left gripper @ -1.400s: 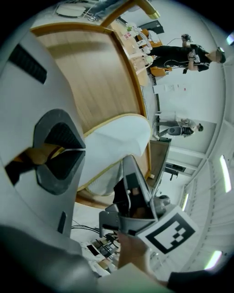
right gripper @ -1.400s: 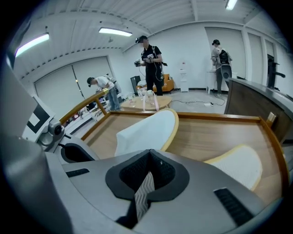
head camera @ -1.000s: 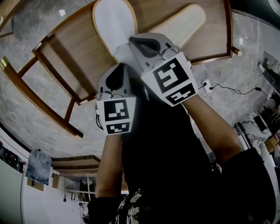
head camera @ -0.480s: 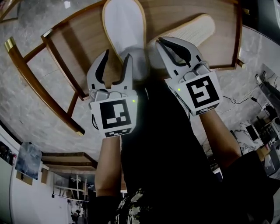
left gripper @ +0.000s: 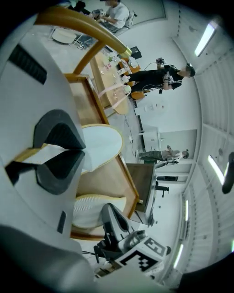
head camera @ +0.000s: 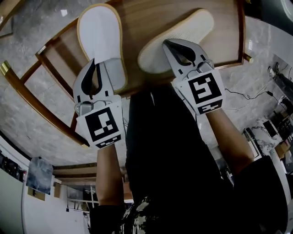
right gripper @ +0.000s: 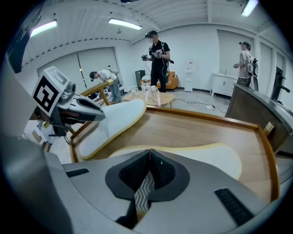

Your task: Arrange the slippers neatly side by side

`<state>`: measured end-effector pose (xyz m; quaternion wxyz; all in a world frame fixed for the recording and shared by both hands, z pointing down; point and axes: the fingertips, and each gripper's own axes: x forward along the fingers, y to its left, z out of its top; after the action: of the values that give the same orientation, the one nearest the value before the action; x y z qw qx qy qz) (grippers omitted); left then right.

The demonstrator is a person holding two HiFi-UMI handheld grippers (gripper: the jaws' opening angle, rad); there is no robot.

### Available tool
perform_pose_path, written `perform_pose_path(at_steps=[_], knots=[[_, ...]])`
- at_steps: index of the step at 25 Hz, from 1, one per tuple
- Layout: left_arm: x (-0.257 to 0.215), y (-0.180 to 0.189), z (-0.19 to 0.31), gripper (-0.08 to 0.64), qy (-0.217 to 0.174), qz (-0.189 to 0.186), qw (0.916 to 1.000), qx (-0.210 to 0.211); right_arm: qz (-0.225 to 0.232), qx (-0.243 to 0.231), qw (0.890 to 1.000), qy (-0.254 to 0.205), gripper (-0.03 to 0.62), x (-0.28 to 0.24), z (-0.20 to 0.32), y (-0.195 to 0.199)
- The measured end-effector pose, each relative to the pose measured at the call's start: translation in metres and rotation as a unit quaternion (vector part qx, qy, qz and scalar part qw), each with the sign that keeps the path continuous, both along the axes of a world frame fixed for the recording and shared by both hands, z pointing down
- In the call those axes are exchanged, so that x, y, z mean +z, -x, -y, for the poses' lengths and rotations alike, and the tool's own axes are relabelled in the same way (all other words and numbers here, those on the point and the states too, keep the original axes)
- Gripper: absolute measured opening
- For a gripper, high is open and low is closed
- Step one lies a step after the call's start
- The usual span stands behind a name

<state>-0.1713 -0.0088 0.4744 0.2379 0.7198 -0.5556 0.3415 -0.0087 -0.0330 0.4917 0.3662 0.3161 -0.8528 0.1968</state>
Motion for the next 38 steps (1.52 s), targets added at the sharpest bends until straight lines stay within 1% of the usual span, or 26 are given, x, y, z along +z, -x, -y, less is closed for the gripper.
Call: perform_pose_path(at_steps=[4,5,7,10,12,15,16,17,20,22,23,25,26,28,29,30,32,33,34,35,37,38], knots=[[0.008,0.025,-0.018,0.009,0.023,0.006,0.9996,-0.014,-0.01,0.021,1.0,-0.001,-0.002,0.004,0.002,-0.01],[0.011,0.029,-0.021,0.009,0.026,0.002,0.9994,-0.025,-0.014,0.023,1.0,-0.002,-0.002,0.004,0.002,-0.012],[0.013,0.038,-0.025,0.009,0.025,-0.013,0.9978,-0.06,-0.023,0.024,0.999,-0.008,-0.002,0.005,0.003,-0.014],[0.016,0.044,-0.027,0.011,0.015,-0.05,0.9919,-0.115,-0.032,0.027,0.999,-0.017,-0.002,0.003,0.006,-0.015],[0.016,0.044,-0.027,0.011,0.01,-0.059,0.9896,-0.131,-0.024,0.047,0.998,-0.019,-0.002,-0.004,0.009,-0.016],[0.01,0.047,-0.027,0.013,0.0,-0.052,0.9877,-0.148,-0.002,0.086,0.996,-0.02,-0.002,-0.017,0.014,-0.021],[0.006,0.047,-0.028,0.059,-0.002,-0.05,0.9872,-0.152,0.003,0.094,0.995,-0.019,-0.002,-0.021,0.014,-0.022],[0.002,0.047,-0.03,0.089,-0.002,-0.048,0.9869,-0.154,0.007,0.099,0.995,-0.019,-0.002,-0.024,0.015,-0.024],[-0.011,0.044,-0.035,0.103,-0.003,-0.041,0.987,-0.156,0.02,0.111,0.993,-0.025,-0.002,-0.037,0.019,-0.036],[-0.022,0.042,-0.042,0.104,-0.006,-0.024,0.9874,-0.157,0.028,0.11,0.993,-0.024,-0.002,-0.042,0.021,-0.043],[-0.028,0.039,-0.045,0.104,-0.01,-0.006,0.9886,-0.15,0.031,0.105,0.994,-0.02,-0.002,-0.042,0.021,-0.046],[-0.043,0.024,-0.046,0.103,-0.024,0.033,0.9921,-0.118,0.036,0.092,0.995,-0.009,-0.002,-0.039,0.018,-0.053],[-0.051,0.011,-0.041,0.103,-0.033,0.043,0.9937,-0.099,0.036,0.084,0.996,-0.004,-0.002,-0.037,0.016,-0.058],[-0.062,-0.017,-0.023,0.103,-0.051,0.044,0.9952,-0.071,0.03,0.06,0.998,0.0,-0.002,-0.033,0.016,-0.067],[-0.065,-0.029,-0.014,0.103,-0.055,0.035,0.9956,-0.067,0.025,0.045,0.999,0.001,-0.002,-0.031,0.015,-0.07],[-0.064,-0.04,-0.006,0.103,-0.053,0.018,0.9961,-0.068,0.018,0.028,0.999,0.004,-0.002,-0.028,0.011,-0.073],[-0.053,-0.067,0.009,0.104,-0.025,-0.042,0.9966,-0.066,0.006,-0.004,1.0,0.015,-0.002,-0.022,0.001,-0.079],[-0.045,-0.084,0.016,0.117,-0.007,-0.073,0.9959,-0.052,0.001,-0.019,1.0,0.02,-0.002,-0.019,-0.002,-0.082],[-0.038,-0.103,0.023,0.129,0.009,-0.094,0.9952,-0.027,-0.004,-0.032,0.999,0.024,-0.002,-0.017,-0.004,-0.086],[-0.034,-0.121,0.028,0.13,0.02,-0.099,0.9949,0.009,-0.009,-0.043,0.999,0.029,-0.002,-0.014,-0.005,-0.089],[-0.026,-0.15,0.034,0.117,0.034,-0.075,0.9925,0.09,-0.011,-0.057,0.997,0.042,-0.002,-0.009,-0.008,-0.092],[-0.02,-0.16,0.035,0.118,0.045,-0.061,0.9894,0.124,-0.01,-0.061,0.997,0.048,-0.002,-0.006,-0.009,-0.093]])
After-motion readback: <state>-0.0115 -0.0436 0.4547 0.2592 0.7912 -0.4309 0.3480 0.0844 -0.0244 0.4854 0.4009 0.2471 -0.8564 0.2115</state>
